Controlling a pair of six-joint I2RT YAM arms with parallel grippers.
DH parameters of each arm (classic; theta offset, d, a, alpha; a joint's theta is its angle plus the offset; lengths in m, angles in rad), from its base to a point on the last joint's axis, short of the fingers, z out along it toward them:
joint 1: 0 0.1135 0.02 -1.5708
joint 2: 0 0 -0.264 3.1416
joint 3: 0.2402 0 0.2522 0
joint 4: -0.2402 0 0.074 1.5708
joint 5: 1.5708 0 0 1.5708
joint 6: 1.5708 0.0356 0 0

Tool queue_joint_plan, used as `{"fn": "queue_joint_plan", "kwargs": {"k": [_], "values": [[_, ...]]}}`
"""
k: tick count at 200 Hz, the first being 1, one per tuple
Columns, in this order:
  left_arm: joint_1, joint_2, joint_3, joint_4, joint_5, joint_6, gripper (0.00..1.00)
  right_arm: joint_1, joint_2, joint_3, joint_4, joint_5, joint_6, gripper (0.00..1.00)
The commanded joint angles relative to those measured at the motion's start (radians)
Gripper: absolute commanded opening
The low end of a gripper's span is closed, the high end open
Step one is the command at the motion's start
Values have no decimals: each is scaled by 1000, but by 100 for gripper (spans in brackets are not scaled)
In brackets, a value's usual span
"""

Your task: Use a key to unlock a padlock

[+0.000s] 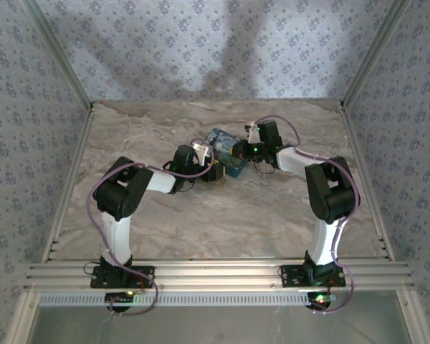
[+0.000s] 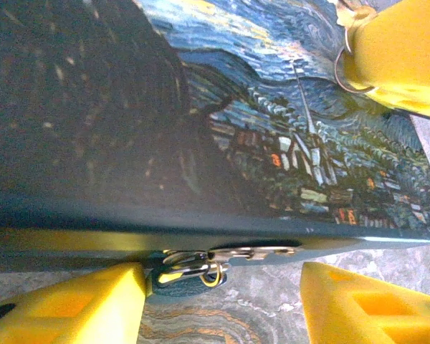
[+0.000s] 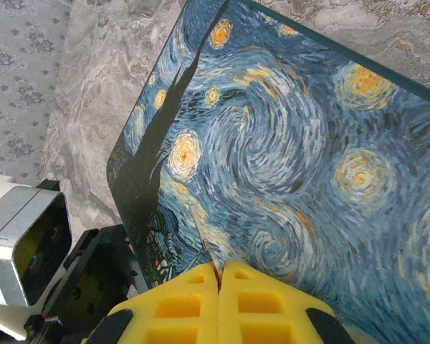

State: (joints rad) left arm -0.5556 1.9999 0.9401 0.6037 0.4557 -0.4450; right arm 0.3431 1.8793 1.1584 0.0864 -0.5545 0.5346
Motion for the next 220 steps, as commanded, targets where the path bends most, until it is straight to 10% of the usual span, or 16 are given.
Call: {"fn": "queue_joint_plan", "kwargs": {"k": [1,220], "values": [[-13,14,28,21,-1,-20,56,7,30,-2,-82,24,-14,0],[-46,23,39,-18,-121,-106,43,21,26,6,-97,42,-14,0]]}}
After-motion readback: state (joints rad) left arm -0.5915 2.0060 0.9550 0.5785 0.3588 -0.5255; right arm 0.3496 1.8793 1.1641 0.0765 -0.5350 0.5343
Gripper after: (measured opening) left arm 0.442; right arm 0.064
